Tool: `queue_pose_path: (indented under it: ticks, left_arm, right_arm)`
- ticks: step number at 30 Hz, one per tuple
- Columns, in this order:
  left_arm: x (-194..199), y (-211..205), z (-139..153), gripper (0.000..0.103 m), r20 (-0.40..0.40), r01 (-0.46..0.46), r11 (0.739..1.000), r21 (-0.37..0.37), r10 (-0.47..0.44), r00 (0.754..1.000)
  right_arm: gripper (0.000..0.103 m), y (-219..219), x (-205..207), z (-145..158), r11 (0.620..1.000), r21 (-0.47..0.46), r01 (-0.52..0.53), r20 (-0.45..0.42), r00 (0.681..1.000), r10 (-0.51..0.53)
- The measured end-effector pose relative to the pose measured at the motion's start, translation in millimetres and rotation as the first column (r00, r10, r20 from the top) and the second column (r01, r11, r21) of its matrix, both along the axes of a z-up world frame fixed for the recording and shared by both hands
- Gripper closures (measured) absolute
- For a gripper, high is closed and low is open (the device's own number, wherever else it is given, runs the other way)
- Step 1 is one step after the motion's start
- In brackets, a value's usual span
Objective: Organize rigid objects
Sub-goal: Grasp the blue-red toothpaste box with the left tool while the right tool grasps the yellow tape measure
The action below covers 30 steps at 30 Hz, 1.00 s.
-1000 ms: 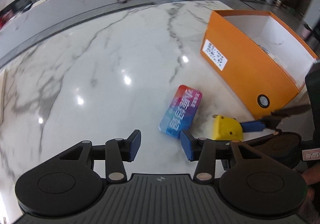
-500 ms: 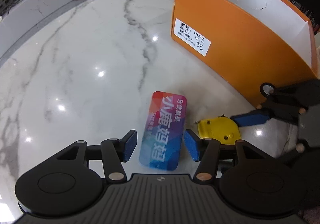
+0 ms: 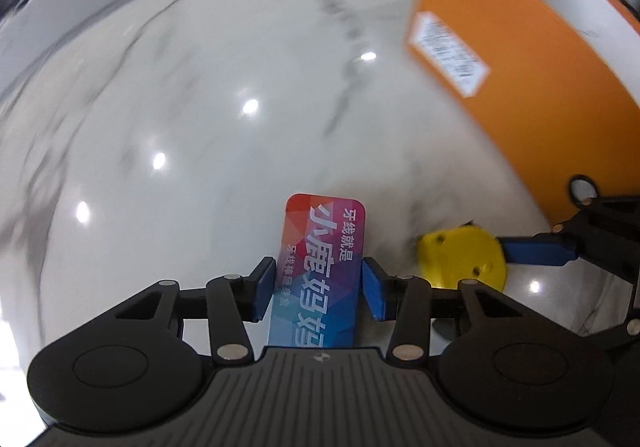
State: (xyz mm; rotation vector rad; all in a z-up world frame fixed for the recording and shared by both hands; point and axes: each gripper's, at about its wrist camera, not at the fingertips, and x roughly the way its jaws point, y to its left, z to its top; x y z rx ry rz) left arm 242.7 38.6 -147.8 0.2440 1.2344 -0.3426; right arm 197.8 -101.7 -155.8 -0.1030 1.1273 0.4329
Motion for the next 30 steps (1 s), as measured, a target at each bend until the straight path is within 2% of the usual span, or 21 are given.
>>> queue_pose_path:
  ticks: [2,4,6,10,14,18,21,23,25,27,30]
  left_arm:
    - [-3.5,14.8,0.5,0.051,-0.026,-0.113,0.994,0.004,0.113,0.993]
    - [-5.7,30.8,0.7,0.050,-0.047,-0.226,0.974,-0.020,0.225,0.973]
    - [-10.5,38.5,0.4,0.050,-0.045,-0.272,0.962,-0.031,0.270,0.962]
    - [-17.9,40.0,-1.0,0.050,-0.024,-0.293,0.956,-0.012,0.293,0.956]
    - [-15.6,46.0,-0.5,0.049,-0.025,-0.323,0.946,-0.036,0.322,0.946]
    - [-11.0,46.4,-1.4,0.047,-0.016,-0.334,0.942,-0.031,0.334,0.942]
    - [-14.9,44.3,-0.2,0.047,-0.014,-0.335,0.942,-0.032,0.335,0.942]
    - [-14.9,44.5,-0.8,0.047,-0.013,-0.332,0.943,-0.028,0.332,0.943]
    - [-15.9,44.5,-0.9,0.047,-0.011,-0.329,0.944,-0.023,0.329,0.944]
    - [-15.1,44.3,-1.5,0.047,-0.010,-0.327,0.945,-0.015,0.327,0.945]
    - [-17.3,43.3,-0.9,0.045,-0.010,-0.328,0.945,-0.001,0.328,0.945]
  right_arm:
    - [0.044,2.1,0.1,-0.3,0.999,0.015,-0.038,0.005,0.999,0.038]
    - [0.043,4.1,-1.3,-0.2,0.997,0.025,-0.075,0.002,0.997,0.075]
    - [0.034,2.8,-3.2,1.9,0.997,0.037,-0.062,0.000,0.998,0.062]
    - [0.035,4.6,-0.5,5.4,1.000,0.008,0.026,-0.012,1.000,-0.026]
    - [0.039,9.8,5.6,2.5,0.997,-0.001,0.079,-0.054,0.995,-0.078]
    - [0.040,21.1,6.5,0.9,0.998,-0.026,0.063,-0.026,0.998,-0.063]
    - [0.044,28.7,-0.8,0.2,0.997,-0.068,-0.034,0.003,0.999,0.034]
    - [0.045,23.3,-4.6,-0.3,0.995,-0.062,-0.084,-0.013,0.996,0.083]
    - [0.043,16.6,-8.3,0.5,0.989,-0.086,-0.122,-0.016,0.992,0.121]
    - [0.036,9.2,-8.6,2.0,0.992,-0.085,-0.095,-0.020,0.995,0.094]
    - [0.036,0.6,-2.1,3.7,0.999,-0.045,-0.008,-0.048,0.999,0.006]
